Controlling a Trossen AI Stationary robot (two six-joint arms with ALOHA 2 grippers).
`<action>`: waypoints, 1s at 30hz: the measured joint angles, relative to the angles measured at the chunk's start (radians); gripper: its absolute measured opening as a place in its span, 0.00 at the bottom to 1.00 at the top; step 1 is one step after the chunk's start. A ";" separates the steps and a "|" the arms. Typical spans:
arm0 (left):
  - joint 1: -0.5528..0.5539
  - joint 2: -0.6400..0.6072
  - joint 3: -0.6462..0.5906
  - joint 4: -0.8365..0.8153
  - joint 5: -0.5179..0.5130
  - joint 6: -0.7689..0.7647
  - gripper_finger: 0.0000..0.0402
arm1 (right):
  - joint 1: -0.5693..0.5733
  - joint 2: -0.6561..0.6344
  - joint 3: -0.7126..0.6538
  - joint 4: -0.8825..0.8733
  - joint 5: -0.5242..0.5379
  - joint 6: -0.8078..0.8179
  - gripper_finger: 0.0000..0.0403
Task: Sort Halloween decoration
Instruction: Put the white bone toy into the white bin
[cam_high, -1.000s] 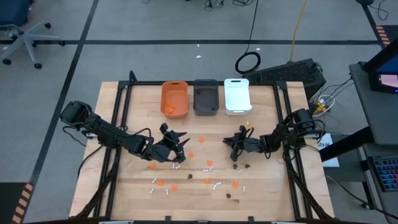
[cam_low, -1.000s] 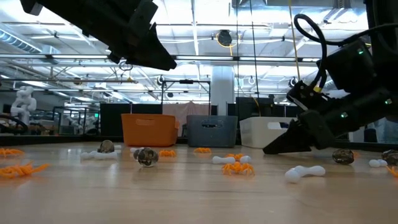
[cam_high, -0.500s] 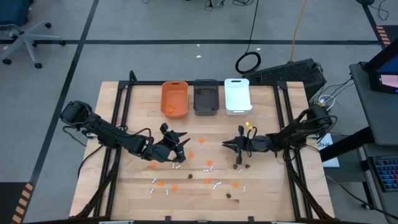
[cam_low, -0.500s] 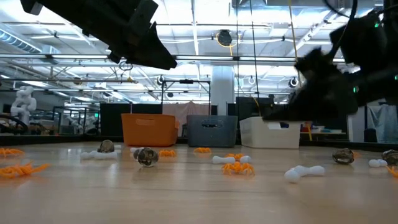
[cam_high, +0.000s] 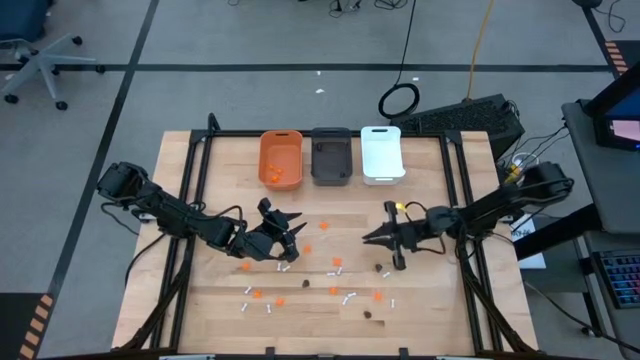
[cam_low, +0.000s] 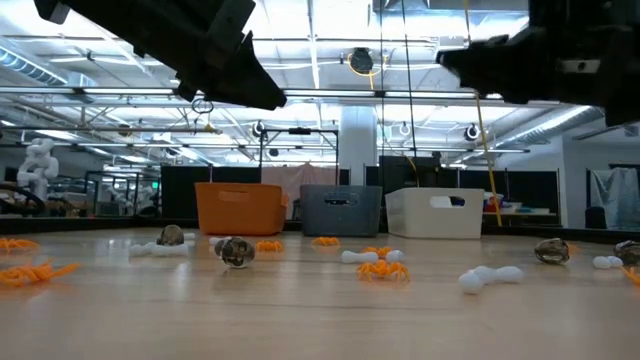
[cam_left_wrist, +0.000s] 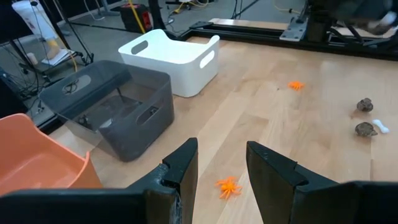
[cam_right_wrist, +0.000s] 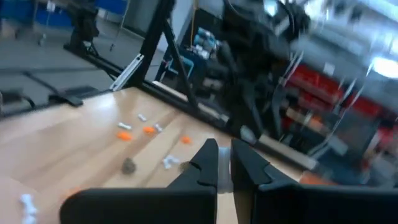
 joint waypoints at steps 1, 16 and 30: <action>0.000 0.000 0.000 0.000 0.000 0.000 0.34 | 0.001 -0.009 0.000 -0.003 -0.008 -0.059 0.00; 0.000 0.000 0.000 0.004 0.001 -0.003 0.34 | 0.003 -0.033 0.002 -0.009 -0.003 -0.675 0.00; 0.011 0.000 0.000 0.028 0.002 0.000 0.34 | 0.003 -0.033 0.040 -0.111 0.075 -0.741 0.00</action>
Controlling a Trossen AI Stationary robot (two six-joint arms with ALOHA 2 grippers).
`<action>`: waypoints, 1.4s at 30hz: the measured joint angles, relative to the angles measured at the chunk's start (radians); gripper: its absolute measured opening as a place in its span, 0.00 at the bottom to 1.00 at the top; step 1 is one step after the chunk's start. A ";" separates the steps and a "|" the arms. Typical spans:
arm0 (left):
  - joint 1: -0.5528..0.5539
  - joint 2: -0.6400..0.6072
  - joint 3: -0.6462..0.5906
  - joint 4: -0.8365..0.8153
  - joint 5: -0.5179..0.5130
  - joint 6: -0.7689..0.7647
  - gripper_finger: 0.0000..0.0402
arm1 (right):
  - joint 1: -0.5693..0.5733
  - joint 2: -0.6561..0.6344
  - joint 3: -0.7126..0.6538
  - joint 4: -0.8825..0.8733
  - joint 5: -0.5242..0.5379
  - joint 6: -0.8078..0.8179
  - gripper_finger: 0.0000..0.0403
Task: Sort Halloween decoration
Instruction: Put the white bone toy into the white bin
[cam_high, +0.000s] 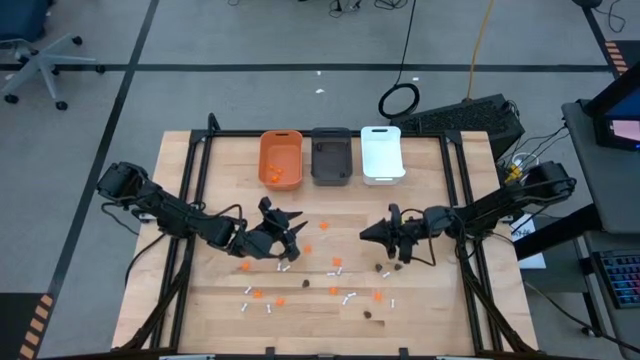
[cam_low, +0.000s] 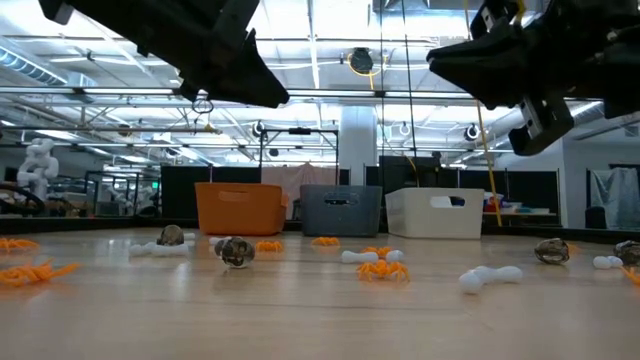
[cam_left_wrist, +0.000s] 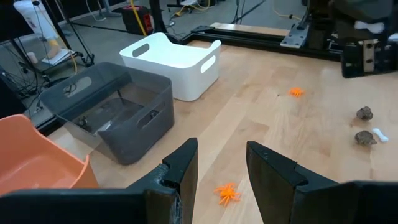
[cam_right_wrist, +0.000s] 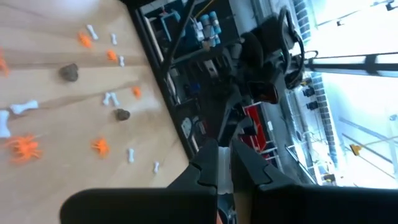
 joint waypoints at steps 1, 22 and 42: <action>0.000 0.000 0.000 0.000 0.000 0.000 0.34 | 0.000 0.000 0.000 0.001 0.001 -0.002 0.00; -0.003 0.000 0.000 -0.002 0.000 -0.022 0.34 | 0.000 0.000 0.000 0.011 0.116 0.160 0.00; -0.009 0.000 0.000 -0.002 0.020 -0.034 0.34 | -0.429 0.000 0.000 0.087 0.396 0.980 0.00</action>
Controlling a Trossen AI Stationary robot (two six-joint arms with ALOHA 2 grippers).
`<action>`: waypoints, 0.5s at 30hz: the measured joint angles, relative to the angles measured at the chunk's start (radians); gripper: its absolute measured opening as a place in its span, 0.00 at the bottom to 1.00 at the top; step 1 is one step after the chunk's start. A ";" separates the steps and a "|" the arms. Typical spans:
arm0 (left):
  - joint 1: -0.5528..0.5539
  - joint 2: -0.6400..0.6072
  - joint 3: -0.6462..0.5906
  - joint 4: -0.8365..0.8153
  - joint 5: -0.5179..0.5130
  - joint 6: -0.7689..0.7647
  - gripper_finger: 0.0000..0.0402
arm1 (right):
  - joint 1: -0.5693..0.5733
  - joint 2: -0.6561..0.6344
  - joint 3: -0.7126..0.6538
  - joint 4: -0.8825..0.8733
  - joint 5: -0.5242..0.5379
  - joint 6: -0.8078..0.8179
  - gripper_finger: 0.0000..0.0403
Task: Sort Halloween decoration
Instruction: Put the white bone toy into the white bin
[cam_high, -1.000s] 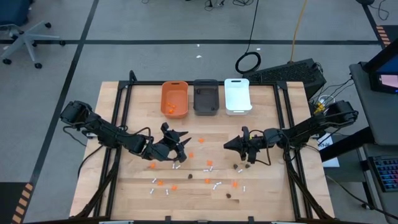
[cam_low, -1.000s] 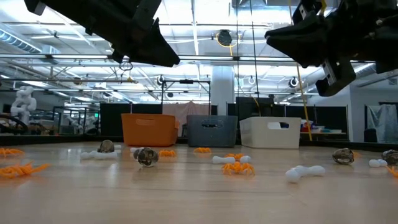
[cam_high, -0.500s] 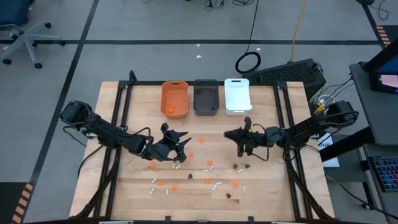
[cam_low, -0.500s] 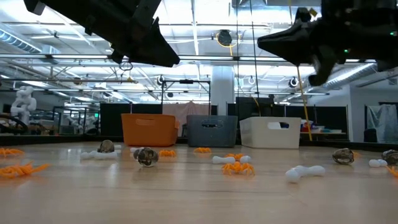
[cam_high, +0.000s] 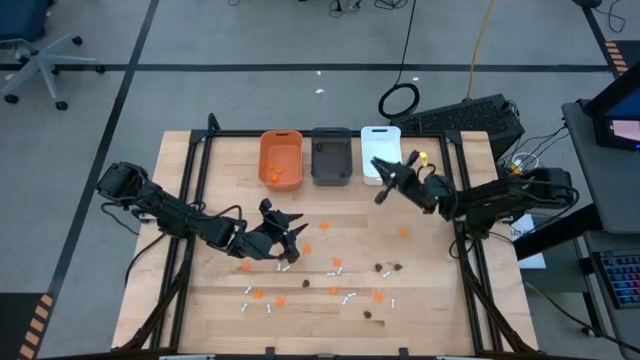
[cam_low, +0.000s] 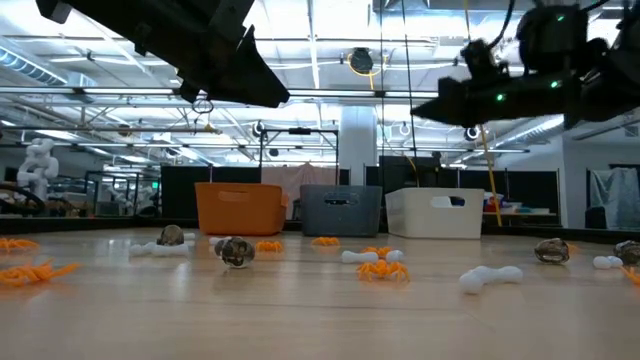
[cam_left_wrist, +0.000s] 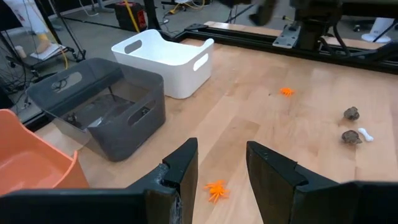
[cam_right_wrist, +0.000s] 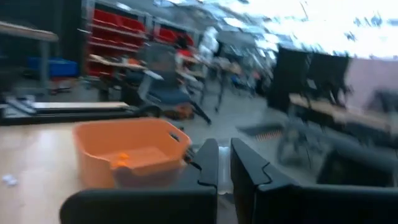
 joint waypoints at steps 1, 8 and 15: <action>0.000 0.000 0.000 0.000 0.000 -0.001 0.34 | -0.028 0.000 0.000 -0.027 -0.001 0.043 0.00; 0.000 0.000 0.000 -0.005 0.000 -0.018 0.34 | -0.172 0.001 0.000 -0.217 -0.004 0.243 0.03; 0.000 0.000 0.000 -0.004 0.000 -0.019 0.34 | -0.219 0.001 0.000 -0.248 -0.006 0.316 0.10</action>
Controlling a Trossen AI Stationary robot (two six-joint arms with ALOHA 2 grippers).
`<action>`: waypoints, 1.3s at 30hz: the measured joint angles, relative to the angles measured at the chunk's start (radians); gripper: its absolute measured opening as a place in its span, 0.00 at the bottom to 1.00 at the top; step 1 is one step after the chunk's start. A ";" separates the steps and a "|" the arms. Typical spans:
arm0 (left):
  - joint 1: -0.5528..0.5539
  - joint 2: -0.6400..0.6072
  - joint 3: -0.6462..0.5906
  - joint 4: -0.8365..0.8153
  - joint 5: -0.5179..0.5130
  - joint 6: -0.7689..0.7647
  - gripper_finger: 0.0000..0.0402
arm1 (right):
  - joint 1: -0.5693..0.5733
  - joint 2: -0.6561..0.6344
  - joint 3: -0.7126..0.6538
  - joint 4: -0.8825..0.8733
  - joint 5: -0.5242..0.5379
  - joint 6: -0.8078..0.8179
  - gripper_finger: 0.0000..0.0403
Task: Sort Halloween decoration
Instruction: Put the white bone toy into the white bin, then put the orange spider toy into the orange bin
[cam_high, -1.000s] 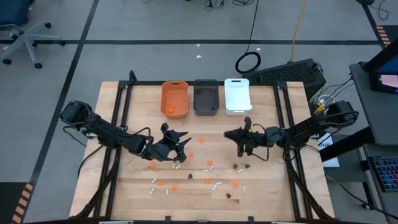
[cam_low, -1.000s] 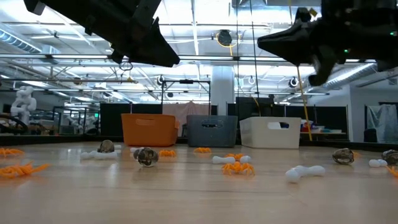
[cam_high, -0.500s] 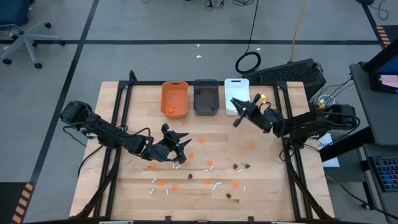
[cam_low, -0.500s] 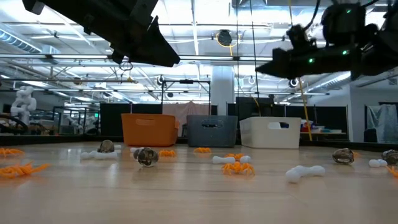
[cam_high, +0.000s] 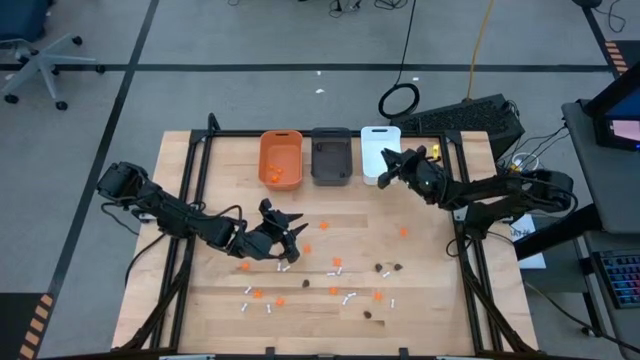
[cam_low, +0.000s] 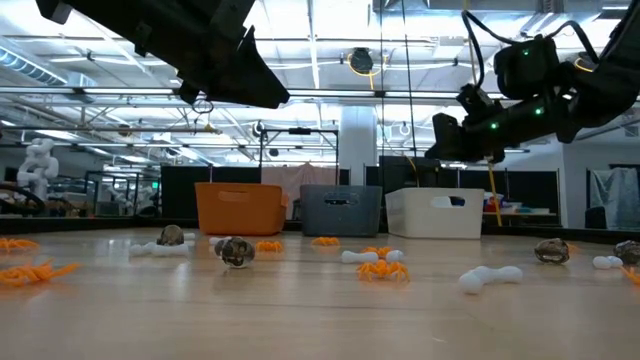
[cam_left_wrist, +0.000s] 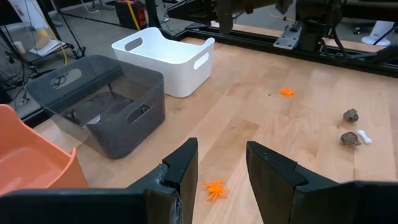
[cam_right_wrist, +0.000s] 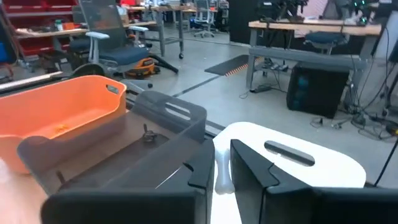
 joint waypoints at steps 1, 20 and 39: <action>0.000 0.000 0.000 0.000 0.000 0.000 0.34 | -0.004 0.000 0.000 -0.001 0.000 0.015 0.11; -0.021 0.011 0.000 -0.004 0.040 -0.027 0.34 | 0.112 -0.088 0.000 0.058 -0.171 -0.038 0.64; -0.044 0.202 0.009 0.025 0.305 -0.015 0.34 | 0.633 -0.145 0.000 -0.140 -0.391 -0.131 0.56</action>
